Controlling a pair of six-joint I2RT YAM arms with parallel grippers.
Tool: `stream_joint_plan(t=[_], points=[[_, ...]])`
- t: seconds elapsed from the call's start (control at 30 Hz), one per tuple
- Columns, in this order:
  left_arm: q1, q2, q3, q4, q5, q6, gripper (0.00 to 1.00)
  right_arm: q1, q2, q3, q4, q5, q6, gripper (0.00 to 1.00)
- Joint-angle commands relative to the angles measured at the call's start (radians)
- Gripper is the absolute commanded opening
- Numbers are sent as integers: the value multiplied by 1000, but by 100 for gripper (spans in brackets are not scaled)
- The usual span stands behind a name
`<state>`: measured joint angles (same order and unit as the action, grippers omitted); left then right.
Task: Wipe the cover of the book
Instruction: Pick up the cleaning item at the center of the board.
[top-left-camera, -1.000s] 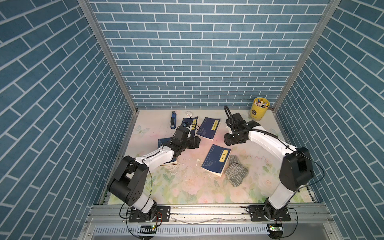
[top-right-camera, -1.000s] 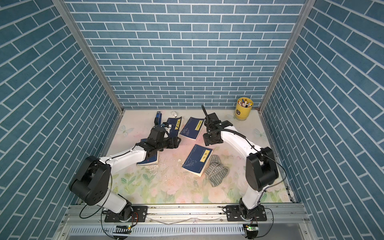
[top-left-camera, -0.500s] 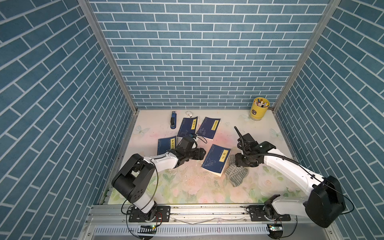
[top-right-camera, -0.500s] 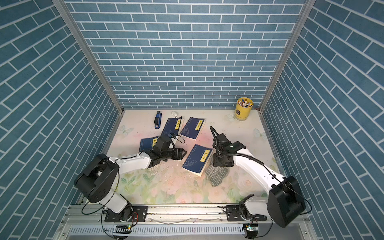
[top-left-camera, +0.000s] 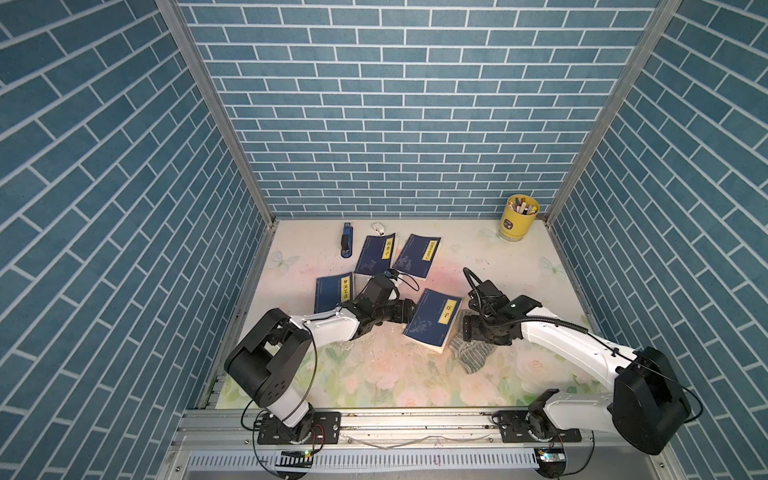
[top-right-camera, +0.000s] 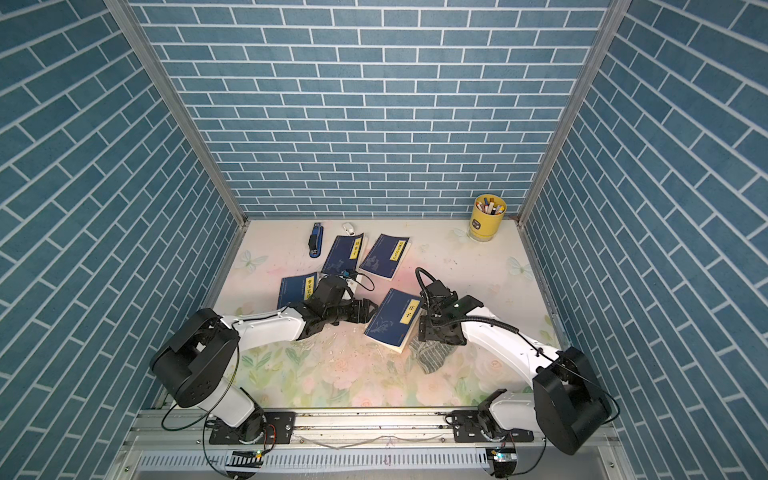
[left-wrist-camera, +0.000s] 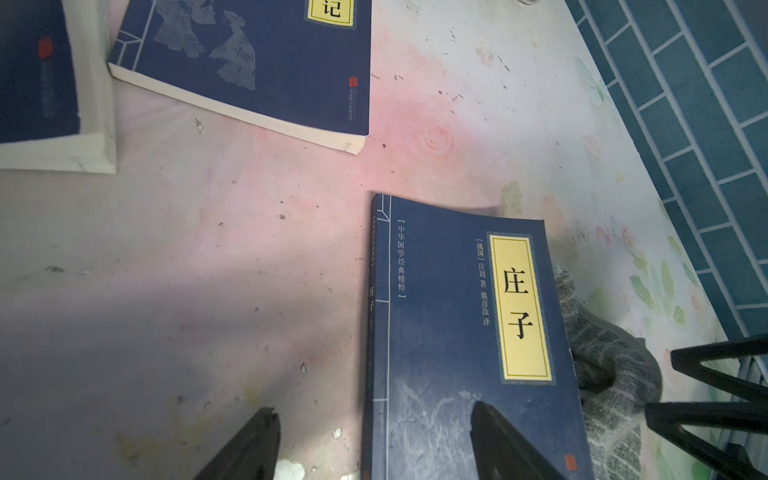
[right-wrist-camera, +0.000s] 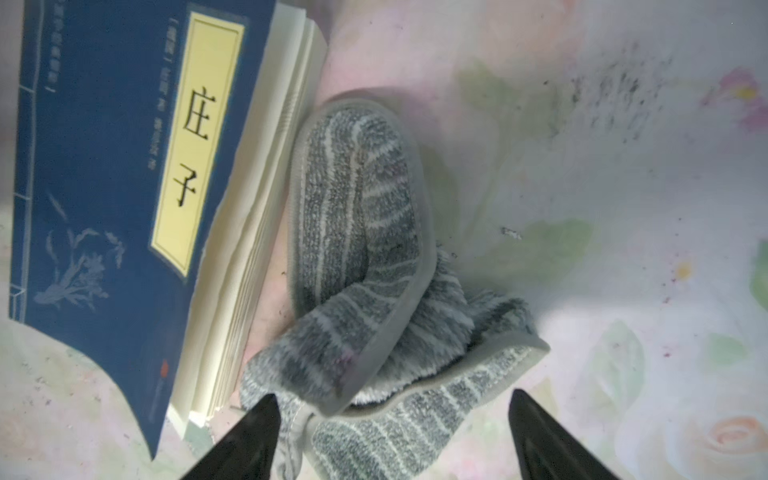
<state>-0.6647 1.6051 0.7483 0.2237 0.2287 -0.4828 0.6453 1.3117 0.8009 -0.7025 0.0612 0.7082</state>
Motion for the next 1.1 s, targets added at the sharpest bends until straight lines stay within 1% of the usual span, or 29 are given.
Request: stream_joint_plan(t=[0.0, 0.17, 0.3, 0.5, 0.6, 0.67, 0.77, 0.83, 0.93, 0.97, 1.0, 1.07], points=[[-6, -19, -16, 10, -7, 0, 78, 5, 51, -11, 61, 39, 52, 89], [-6, -22, -17, -3, -12, 0, 77, 6, 133, -15, 102, 8, 32, 91], [-6, -26, -20, -9, -14, -1, 77, 6, 157, -31, 125, -12, 27, 91], [-6, -21, -17, -16, -14, -4, 78, 4, 171, -81, 132, -7, 41, 91], [-6, -19, -17, -17, -15, -5, 78, 5, 179, -99, 132, 13, 63, 85], [-7, -18, -16, -17, -16, -6, 78, 5, 192, -98, 123, 28, 69, 76], [-7, -6, -14, -11, -17, -6, 78, 5, 212, -92, 128, 29, 70, 52], [-7, 10, -11, -7, -18, -5, 78, 5, 222, -86, 140, 24, 69, 33], [-7, 36, -15, 9, -18, -8, 77, 5, 229, -68, 151, 28, 68, 7], [-7, 47, -16, 13, -19, -9, 77, 5, 230, -60, 156, 31, 64, 2], [-7, 58, -17, 19, -20, -13, 77, 5, 235, -47, 158, 35, 58, 0], [-7, 82, -18, 33, -11, -20, 77, 4, 255, -12, 160, 34, 34, 0]])
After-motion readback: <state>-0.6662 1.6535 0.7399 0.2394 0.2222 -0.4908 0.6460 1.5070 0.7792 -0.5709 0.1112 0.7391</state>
